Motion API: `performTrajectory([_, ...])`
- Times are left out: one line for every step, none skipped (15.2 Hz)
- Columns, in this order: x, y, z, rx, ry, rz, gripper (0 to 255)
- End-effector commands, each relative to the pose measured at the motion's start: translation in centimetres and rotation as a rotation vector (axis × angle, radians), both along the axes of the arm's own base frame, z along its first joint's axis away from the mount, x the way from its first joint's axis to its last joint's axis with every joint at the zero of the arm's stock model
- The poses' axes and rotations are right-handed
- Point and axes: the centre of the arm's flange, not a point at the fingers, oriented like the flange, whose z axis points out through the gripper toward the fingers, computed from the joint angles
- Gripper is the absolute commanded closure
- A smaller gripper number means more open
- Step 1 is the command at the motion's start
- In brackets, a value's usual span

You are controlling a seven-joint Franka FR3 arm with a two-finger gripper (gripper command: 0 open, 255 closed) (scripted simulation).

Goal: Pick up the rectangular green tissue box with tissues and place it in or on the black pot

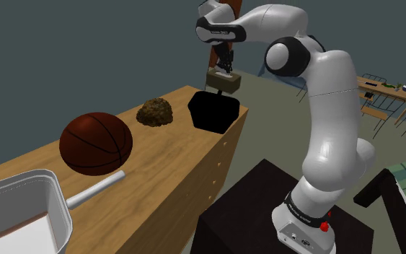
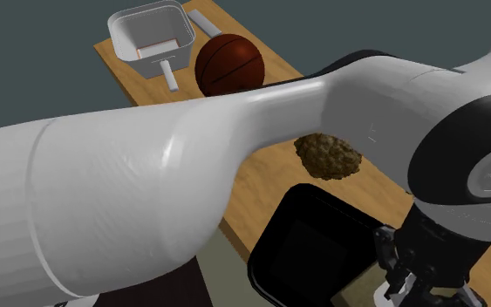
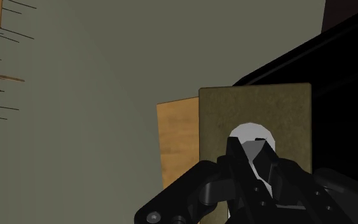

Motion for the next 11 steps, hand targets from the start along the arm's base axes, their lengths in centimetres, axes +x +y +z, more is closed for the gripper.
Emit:
performTrajectory([0.0,0.0,-1.0,0.000,-0.001,0.000,255])
performTrajectory([0.0,0.0,-1.6,0.000,-0.001,0.000,255])
performTrajectory([0.0,0.0,-2.1,0.000,-0.001,0.000,255])
performTrajectory([0.0,0.0,-2.6,0.000,-0.001,0.000,255])
performTrajectory([0.0,0.0,-3.2,0.000,-0.001,0.000,255])
performTrajectory([0.0,0.0,-3.7,0.000,-0.001,0.000,255])
performTrajectory([0.0,0.0,-4.2,0.000,-0.001,0.000,255])
performTrajectory([0.0,0.0,-4.7,0.000,-0.001,0.000,255])
performTrajectory([0.0,0.0,-5.3,0.000,-0.001,0.000,255])
performTrajectory([0.0,0.0,-5.8,0.000,-0.001,0.000,255])
performTrajectory([0.0,0.0,-6.2,0.000,-0.001,0.000,255])
